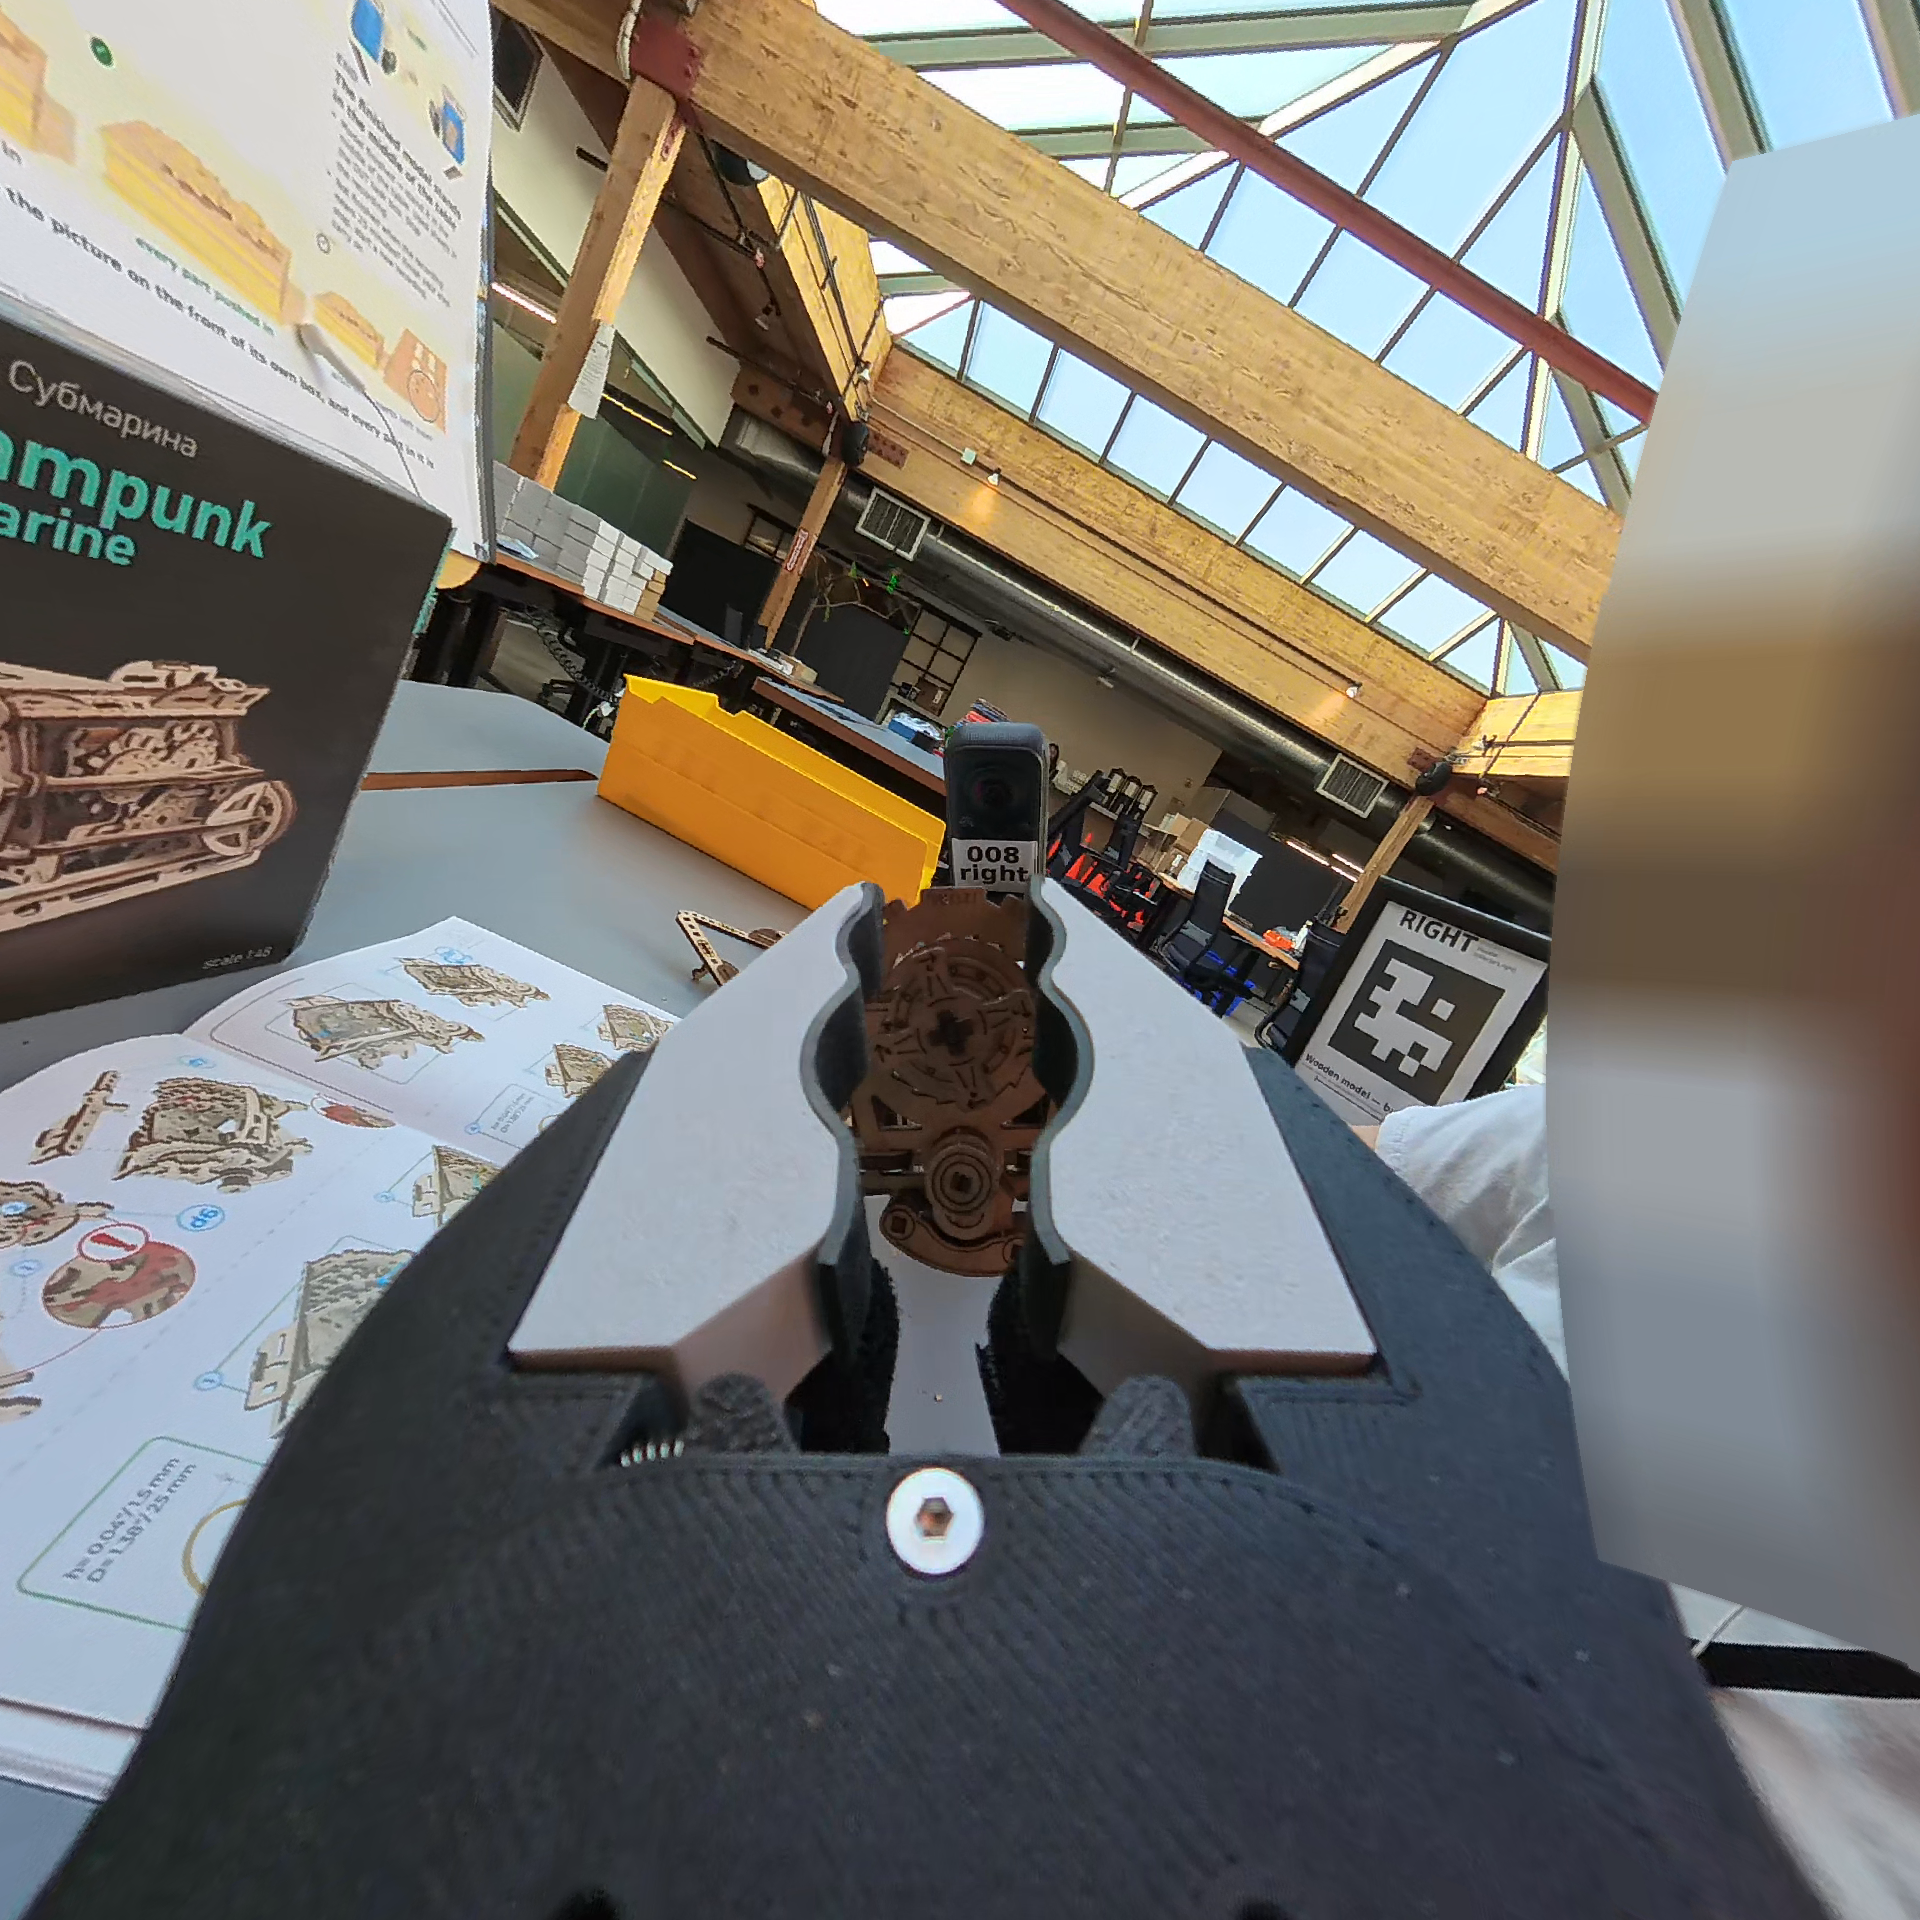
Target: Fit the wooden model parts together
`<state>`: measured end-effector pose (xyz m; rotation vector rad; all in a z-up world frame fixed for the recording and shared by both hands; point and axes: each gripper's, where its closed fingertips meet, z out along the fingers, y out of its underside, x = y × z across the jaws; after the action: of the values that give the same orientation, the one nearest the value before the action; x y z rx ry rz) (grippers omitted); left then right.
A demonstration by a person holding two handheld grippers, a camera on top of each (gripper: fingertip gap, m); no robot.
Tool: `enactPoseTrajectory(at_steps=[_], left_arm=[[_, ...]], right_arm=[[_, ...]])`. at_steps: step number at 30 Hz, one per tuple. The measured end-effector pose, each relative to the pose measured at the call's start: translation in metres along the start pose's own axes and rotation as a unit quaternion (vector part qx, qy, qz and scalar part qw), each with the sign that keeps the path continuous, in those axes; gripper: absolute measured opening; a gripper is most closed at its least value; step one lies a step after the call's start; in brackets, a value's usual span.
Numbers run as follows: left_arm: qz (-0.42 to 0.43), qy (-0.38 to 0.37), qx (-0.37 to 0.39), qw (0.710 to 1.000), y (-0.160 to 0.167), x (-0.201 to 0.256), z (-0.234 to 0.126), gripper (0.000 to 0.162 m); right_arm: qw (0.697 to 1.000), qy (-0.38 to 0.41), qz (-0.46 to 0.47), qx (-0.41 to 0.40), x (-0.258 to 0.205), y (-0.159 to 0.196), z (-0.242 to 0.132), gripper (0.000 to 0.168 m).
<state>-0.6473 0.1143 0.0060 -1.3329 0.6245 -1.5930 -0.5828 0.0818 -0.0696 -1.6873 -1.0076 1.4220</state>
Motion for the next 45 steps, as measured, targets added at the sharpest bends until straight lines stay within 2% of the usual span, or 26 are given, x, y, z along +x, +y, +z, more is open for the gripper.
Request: enactPoseTrajectory(at_steps=[19, 30, 34, 37, 41, 45], left_arm=[[0.015, -0.005, 0.0, 1.0, 0.0, 0.002, 0.002, 0.024], [0.024, -0.016, -0.019, 0.999, 0.006, -0.001, 0.003, 0.024], [0.014, -0.024, -0.015, 0.999, 0.005, -0.005, 0.001, 0.024], [0.004, -0.055, -0.042, 0.998, 0.012, -0.017, 0.0, 0.024], [-0.006, -0.089, -0.12, 0.989, 0.036, -0.03, 0.001, 0.024], [0.043, -0.106, -0.186, 0.976, 0.054, -0.032, 0.002, 0.024]], right_arm=[[1.0, 0.003, 0.006, 0.027, -0.001, -0.008, -0.002, 0.031], [1.0, 0.015, -0.007, 0.003, 0.001, -0.003, -0.002, 0.031], [0.998, 0.039, -0.003, -0.048, 0.012, 0.01, -0.005, 0.031], [0.993, 0.079, -0.029, -0.088, 0.024, 0.017, -0.017, 0.031], [0.969, 0.17, -0.068, -0.166, 0.054, 0.036, -0.038, 0.031], [0.964, 0.173, -0.077, -0.186, 0.056, 0.041, -0.042, 0.031]])
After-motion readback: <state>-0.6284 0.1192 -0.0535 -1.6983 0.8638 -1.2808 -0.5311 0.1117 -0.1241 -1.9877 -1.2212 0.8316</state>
